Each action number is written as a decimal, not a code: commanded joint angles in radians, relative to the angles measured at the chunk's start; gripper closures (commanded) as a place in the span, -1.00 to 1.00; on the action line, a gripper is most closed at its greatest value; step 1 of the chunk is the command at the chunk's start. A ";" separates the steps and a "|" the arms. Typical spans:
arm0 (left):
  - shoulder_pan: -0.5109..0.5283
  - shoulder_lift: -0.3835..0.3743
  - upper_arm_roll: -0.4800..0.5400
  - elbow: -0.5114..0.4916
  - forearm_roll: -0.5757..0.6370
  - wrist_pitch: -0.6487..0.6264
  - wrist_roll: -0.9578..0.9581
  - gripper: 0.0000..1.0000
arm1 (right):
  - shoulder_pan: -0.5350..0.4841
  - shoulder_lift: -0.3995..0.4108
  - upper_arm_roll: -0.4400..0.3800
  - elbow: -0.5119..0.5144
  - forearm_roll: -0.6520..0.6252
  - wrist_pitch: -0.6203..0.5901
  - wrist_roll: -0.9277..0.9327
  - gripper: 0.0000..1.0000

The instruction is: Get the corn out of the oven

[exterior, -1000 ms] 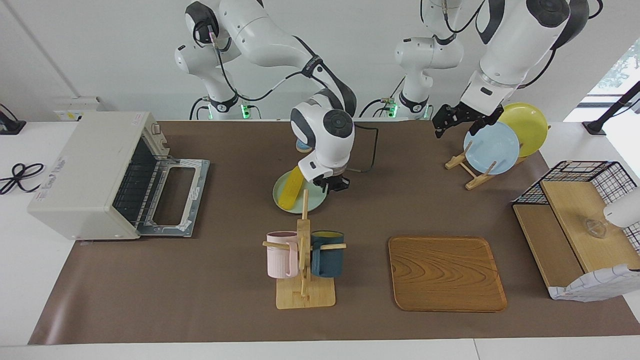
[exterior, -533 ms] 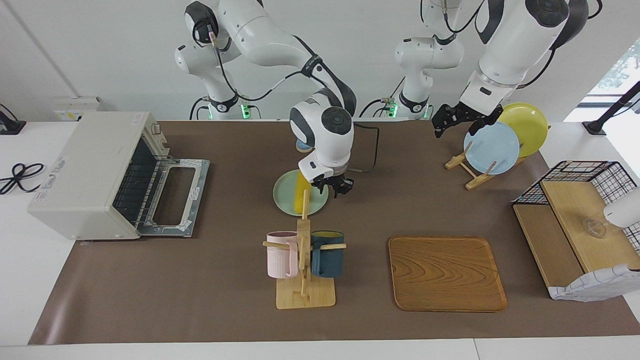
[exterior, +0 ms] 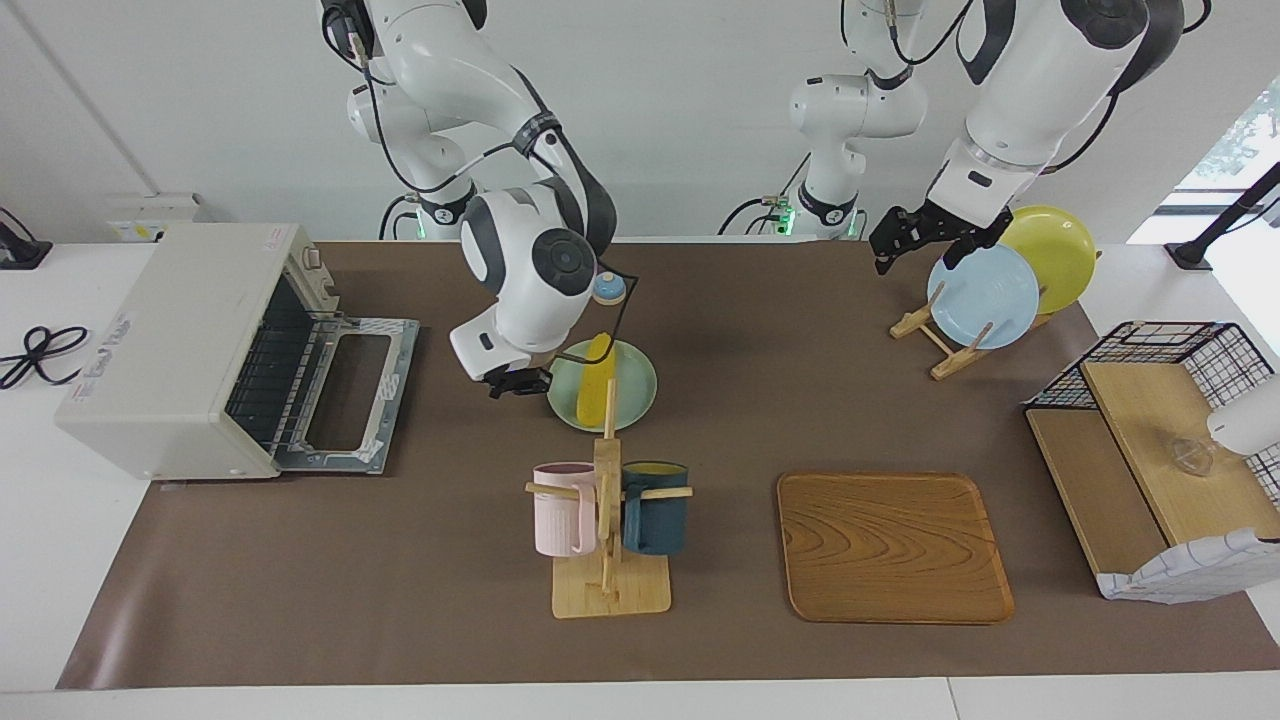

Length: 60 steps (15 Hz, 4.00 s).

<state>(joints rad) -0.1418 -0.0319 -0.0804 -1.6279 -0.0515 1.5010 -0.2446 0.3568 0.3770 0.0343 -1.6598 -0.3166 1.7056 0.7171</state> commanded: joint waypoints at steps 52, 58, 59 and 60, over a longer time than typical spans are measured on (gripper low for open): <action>-0.599 0.425 0.079 -0.089 -0.034 0.685 -0.527 1.00 | -0.478 -0.397 0.004 -0.112 0.182 -0.134 -0.709 1.00; -0.297 0.397 0.079 -0.006 -0.033 0.509 -0.162 1.00 | -0.476 -0.374 0.012 0.029 0.292 -0.235 -0.711 -0.12; -0.244 0.417 0.079 0.038 -0.033 0.486 -0.104 1.00 | -0.476 -0.374 0.013 0.029 0.297 -0.236 -0.711 -0.99; -0.192 0.449 0.079 0.096 -0.033 0.455 -0.061 1.00 | -0.476 -0.375 0.015 0.029 0.298 -0.238 -0.711 -1.00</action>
<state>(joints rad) -0.4104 0.3574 0.0109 -1.6434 -0.0951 2.0270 -0.3833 -0.1100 -0.0180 0.0433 -1.6542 -0.0460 1.4860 0.0355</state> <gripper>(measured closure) 0.467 0.683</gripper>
